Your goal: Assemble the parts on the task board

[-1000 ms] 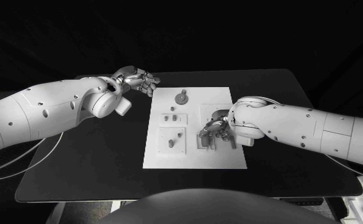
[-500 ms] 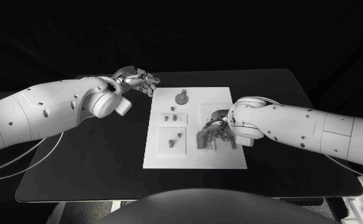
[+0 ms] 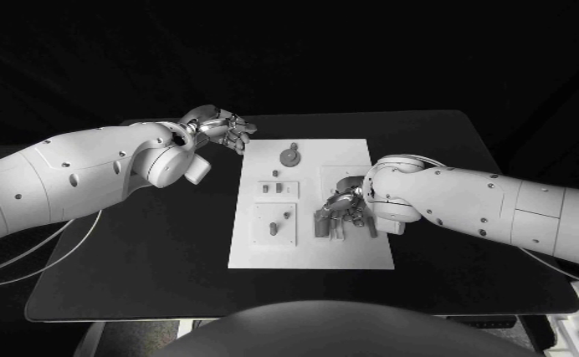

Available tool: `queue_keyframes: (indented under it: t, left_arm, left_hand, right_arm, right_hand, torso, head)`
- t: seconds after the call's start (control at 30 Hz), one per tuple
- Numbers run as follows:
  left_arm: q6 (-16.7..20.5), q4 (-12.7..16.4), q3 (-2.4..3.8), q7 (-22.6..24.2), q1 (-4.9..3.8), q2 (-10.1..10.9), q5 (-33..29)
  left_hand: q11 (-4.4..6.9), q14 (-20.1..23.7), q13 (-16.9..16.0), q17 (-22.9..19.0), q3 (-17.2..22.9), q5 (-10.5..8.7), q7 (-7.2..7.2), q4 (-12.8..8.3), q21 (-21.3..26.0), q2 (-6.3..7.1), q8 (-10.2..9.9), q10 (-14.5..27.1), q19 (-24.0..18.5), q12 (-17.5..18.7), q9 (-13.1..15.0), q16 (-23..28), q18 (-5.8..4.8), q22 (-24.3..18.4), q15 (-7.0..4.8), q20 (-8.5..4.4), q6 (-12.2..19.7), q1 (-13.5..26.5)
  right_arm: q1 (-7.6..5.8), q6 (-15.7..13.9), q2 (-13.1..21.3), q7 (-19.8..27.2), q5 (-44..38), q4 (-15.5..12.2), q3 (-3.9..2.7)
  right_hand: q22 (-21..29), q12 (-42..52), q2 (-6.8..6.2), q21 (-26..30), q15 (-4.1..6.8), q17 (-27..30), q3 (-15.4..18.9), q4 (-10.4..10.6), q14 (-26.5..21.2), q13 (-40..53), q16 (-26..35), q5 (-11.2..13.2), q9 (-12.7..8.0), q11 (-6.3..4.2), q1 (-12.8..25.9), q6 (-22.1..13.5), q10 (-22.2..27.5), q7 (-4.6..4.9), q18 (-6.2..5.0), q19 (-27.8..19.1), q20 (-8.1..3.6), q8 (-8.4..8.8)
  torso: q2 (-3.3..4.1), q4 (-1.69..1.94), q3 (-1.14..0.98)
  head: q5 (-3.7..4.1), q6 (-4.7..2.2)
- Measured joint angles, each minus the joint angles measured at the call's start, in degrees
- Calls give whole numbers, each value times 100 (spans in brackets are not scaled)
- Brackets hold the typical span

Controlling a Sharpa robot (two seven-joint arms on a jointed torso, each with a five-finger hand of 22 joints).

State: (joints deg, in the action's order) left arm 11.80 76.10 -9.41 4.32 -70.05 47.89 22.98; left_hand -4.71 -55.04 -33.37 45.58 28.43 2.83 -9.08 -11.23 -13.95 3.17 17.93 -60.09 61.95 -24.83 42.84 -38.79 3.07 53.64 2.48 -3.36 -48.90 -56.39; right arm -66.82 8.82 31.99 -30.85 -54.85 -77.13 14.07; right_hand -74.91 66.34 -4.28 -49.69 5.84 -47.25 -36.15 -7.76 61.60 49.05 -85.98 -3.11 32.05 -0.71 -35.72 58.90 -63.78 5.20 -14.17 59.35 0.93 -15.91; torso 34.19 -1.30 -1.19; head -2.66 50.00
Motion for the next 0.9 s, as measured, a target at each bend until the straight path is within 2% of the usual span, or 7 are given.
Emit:
queue_keyframes:
  t: [0.07, 0.17, 0.4, 0.57, 0.8, 0.9]
  left_arm:
    - [-2, 0, 0, -2, 0, 0, 1]
    - [-4, 1, 0, -4, 0, 1, 3]
    - [-8, -1, 0, -7, 0, 2, 7]
    - [-10, -3, 0, -8, 0, 2, 9]
    - [-14, -4, 0, -9, 0, 6, 12]
    - [-15, -4, 0, -9, 0, 7, 13]
  left_hand:
    - [0, 0, 0, 0, 0, 0, 0, 0, 0, 0, 0, 0, 0, 0, 0, 0, 0, 0, 0, 0, 0, 0]
    - [0, 0, 0, 0, 0, 0, 0, 0, 0, 0, 0, 0, 0, 0, 0, 0, -1, 0, 0, 0, 0, 0]
    - [0, 19, 1, 0, 13, 0, 0, 12, 0, 0, 0, 0, 0, 0, 0, 0, 57, 0, 19, 0, 0, 0]
    - [0, 19, 1, 1, 13, 0, 0, 12, 0, 0, 0, 0, 0, 0, 0, 0, 67, -1, 19, 0, 0, 0]
    - [0, 19, 2, 1, 0, 0, 0, 25, 0, 0, 0, 0, 0, 0, -5, 0, 66, 4, 20, 0, 0, 0]
    - [0, 19, 2, 1, 0, 0, -4, 25, 0, 0, 0, 0, 0, 0, -5, 0, 63, 4, 19, 0, 4, 0]
  right_arm:
    - [0, -2, 0, 5, -4, 2, 1]
    - [0, -7, 1, 10, -14, 1, 1]
    - [0, -16, 58, 32, -56, -40, 1]
    - [0, -60, 194, 73, -126, -161, 0]
    - [1, -208, 402, 211, -262, -351, -2]
    - [1, -304, 464, 333, -336, -404, -3]
  right_hand:
    - [0, 0, 17, 0, 0, 0, -16, -16, 0, 2, 0, 0, 1, 0, -17, 0, 0, 0, 0, 0, 0, 0]
    - [0, 0, 126, 0, 0, 0, -6, -57, 0, 8, 0, 0, 10, 0, -54, 0, 0, -1, 0, 0, 0, 0]
    - [0, 0, 136, 0, 0, 1, 33, -95, -1, 12, 0, 0, 10, 0, -43, -1, 0, -1, 0, 0, 0, 0]
    - [0, 0, 33, 0, -1, 1, 33, -95, -2, 13, 0, 0, 17, 0, -22, -1, 0, -1, 0, 0, 0, 0]
    - [0, 0, -42, 0, -2, 1, 16, -142, -3, 13, 0, 0, 25, 0, -97, -1, 0, -2, 1, 23, -22, 0]
    - [0, 0, -170, 0, -2, 1, -14, -283, -4, 13, 0, 0, 33, 0, -226, -2, 0, -2, 1, 23, -22, 0]
  torso:
    - [-1, 1, 1]
    - [-1, 2, 1]
    - [-1, 2, 2]
    - [0, 1, 1]
    - [-1, -3, -1]
    - [-2, -5, -1]
  head:
    - [1, 0]
    - [2, 0]
    - [-4, 0]
    - [-4, 0]
    - [-8, 0]
    - [-8, 0]
